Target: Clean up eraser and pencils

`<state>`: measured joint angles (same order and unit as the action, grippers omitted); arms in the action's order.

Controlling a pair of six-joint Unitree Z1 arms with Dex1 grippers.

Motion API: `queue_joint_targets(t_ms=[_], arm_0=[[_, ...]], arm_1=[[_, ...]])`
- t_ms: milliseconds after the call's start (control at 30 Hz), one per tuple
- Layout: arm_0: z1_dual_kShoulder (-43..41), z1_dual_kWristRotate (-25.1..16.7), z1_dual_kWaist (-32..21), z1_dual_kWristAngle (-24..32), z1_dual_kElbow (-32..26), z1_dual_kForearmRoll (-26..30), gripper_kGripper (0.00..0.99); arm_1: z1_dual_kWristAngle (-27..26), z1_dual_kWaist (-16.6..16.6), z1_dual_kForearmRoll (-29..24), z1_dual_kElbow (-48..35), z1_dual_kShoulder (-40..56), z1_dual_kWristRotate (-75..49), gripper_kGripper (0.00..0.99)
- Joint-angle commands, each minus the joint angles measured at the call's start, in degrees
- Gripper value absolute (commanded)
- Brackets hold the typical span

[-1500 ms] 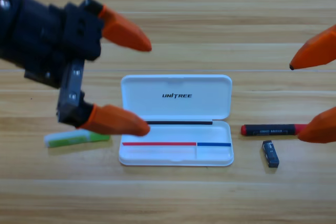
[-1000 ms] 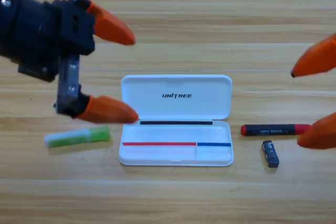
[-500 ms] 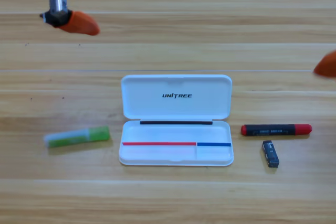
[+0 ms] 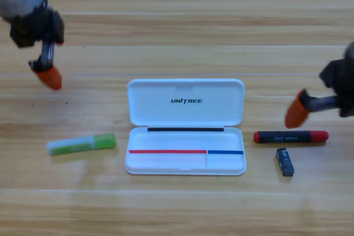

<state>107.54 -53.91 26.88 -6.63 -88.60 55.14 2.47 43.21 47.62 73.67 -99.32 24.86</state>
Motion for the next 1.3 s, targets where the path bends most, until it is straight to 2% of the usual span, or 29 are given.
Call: queue_joint_targets(t_ms=[33, 467, 533, 933, 967, 1067, 1200, 1267, 1300], arm_0=[[6.1, -0.7, -3.0, 2.0, 3.6, 0.8, 0.957], [4.5, 0.1, -1.7, 10.1, 9.3, 0.0, 0.956], [4.5, 0.4, -1.1, 10.6, 10.1, -1.3, 0.956], [4.6, 1.6, 0.2, 11.9, 16.3, -8.7, 0.948], [4.6, 1.6, 0.2, 11.9, 16.5, -9.1, 0.948], [4.3, 1.7, 0.2, 11.9, 17.7, -10.5, 0.948], [3.6, 1.6, 0.2, 12.0, 21.2, -15.0, 0.956], [3.6, 1.5, 0.2, 12.1, 22.9, -16.9, 0.966], [3.6, 1.4, 0.2, 12.1, 23.5, -17.7, 0.973]], arm_1=[[-0.5, 0.3, 0.7, 3.7, -11.1, 7.7, 0.990], [-1.8, 0.4, 0.5, 5.8, -21.8, 10.1, 0.916], [-2.1, 0.5, 0.5, 5.5, -22.8, 10.3, 0.867], [-2.4, 1.1, 0.3, 5.0, -26.7, 11.0, 0.807], [-2.5, 1.1, 0.3, 4.9, -27.1, 11.2, 0.773], [-3.9, 1.1, 0.3, 4.6, -27.2, 11.1, 0.485], [-4.5, 1.1, 0.3, 4.5, -27.1, 10.9, 0.158], [-5.3, 1.1, 0.5, 4.4, -26.8, 10.8, 0.023], [-5.6, 1.1, 0.9, 4.4, -26.6, 10.8, 0.000]])
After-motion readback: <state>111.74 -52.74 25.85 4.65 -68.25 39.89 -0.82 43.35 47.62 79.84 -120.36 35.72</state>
